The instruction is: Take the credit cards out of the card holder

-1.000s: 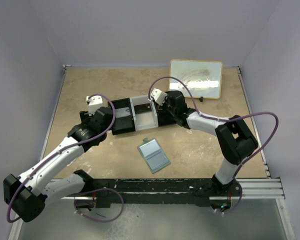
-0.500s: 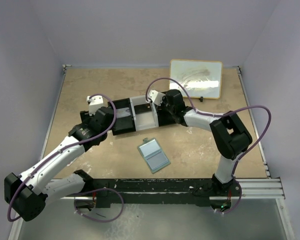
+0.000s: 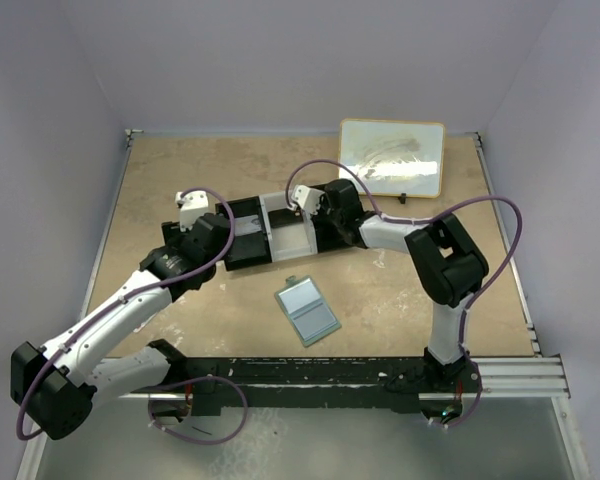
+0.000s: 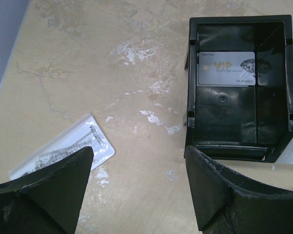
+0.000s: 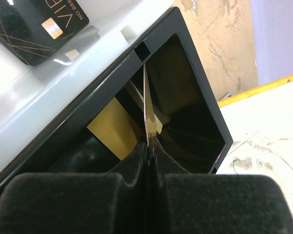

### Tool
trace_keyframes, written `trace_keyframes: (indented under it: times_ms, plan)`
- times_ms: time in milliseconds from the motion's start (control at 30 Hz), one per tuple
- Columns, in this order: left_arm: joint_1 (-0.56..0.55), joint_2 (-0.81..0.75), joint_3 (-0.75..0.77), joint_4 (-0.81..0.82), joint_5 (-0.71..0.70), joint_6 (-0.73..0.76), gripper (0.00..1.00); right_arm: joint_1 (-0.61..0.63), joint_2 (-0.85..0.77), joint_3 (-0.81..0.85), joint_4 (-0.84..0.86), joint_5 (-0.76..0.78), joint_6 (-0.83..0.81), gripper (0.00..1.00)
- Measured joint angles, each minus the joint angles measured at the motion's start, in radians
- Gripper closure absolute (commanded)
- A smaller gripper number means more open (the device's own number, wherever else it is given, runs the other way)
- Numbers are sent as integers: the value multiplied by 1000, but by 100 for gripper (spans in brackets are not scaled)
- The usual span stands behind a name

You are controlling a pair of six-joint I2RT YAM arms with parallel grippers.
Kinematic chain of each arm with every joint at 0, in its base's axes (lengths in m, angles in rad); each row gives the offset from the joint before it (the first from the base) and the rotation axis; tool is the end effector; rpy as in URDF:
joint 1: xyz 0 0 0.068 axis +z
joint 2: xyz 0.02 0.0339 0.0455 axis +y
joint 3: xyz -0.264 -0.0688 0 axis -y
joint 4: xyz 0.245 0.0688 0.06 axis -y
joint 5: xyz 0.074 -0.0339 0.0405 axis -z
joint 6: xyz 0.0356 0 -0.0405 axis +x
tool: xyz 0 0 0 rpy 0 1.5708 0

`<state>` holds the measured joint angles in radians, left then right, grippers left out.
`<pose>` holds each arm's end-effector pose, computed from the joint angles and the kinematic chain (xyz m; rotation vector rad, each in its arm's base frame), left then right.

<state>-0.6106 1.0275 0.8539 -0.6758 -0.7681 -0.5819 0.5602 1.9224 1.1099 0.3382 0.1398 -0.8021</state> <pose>0.1788 -0.0950 0.2815 -0.2938 2.1325 0.2608 0.3586 0.2191 0.1748 -1.2233 1.6485 -0.2937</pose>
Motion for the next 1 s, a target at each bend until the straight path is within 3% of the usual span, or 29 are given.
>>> trace_keyframes:
  times_ms: [167,367,533,1000]
  plan:
    - [0,3,0,0,0,0,26,0,20,24,-11,-1,-14,94]
    - [0,11,0,0,0,0,26,0,20,25,-36,-13,-18,82]
    - [0,20,0,0,1,0,26,0,20,25,-69,-32,-18,77]
    - [0,40,0,0,8,1,26,-3,20,25,-72,-45,-4,75]
